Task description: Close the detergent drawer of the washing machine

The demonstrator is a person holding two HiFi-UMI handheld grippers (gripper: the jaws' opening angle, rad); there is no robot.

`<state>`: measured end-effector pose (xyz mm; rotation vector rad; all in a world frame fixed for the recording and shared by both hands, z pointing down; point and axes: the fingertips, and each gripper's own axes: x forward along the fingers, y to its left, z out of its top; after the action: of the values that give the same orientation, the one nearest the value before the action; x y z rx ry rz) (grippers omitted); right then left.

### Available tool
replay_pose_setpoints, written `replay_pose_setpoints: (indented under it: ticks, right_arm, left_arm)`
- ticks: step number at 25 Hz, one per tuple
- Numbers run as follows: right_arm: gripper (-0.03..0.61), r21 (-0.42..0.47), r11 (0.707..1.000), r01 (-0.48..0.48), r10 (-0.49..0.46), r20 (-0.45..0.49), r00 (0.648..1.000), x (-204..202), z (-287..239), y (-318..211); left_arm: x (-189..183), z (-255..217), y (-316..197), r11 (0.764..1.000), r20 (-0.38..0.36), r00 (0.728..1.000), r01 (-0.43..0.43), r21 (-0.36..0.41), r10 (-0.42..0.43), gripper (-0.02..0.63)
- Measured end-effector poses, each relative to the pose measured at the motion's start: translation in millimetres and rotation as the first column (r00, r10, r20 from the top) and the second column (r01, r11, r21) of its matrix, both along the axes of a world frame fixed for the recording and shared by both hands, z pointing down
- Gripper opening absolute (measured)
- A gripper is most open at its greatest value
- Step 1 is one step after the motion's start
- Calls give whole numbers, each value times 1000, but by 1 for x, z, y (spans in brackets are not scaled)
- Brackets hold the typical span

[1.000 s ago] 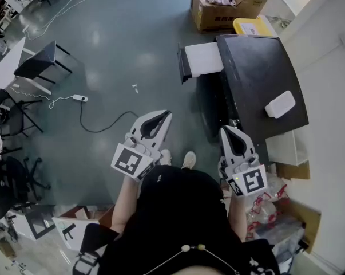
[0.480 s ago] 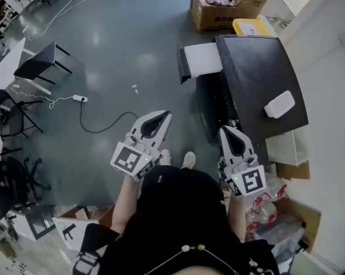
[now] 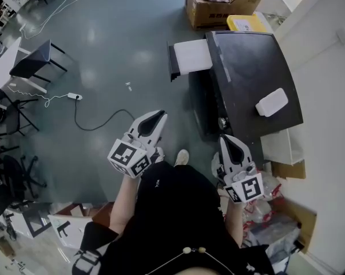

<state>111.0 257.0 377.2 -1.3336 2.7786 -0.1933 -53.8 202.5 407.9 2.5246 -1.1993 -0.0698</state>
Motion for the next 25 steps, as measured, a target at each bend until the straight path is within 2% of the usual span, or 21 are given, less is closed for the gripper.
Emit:
replay_pose_setpoints:
  ticks: [3,11,18,25]
  right_arm:
    - [5,-35,999,-8,7,-26,1000,20,22,1]
    - [37,-186,982,18,-22,-20,1000,42,78,-8]
    - [74,-194,978,77,-81,-15,997,25,86,-16]
    - [86,-207,977,52,-60,-33,998,19,97,-34]
  left_arm:
    - [11,14,3,999,-19,1000,13,-48,-14,85]
    - [25,21,0,997,16,999,48,-65,-47,86]
    - [22,19,-12,996,39,997,72,-45,-70,86]
    - [18,24,-38,998,35,998,50,-45,-48,86]
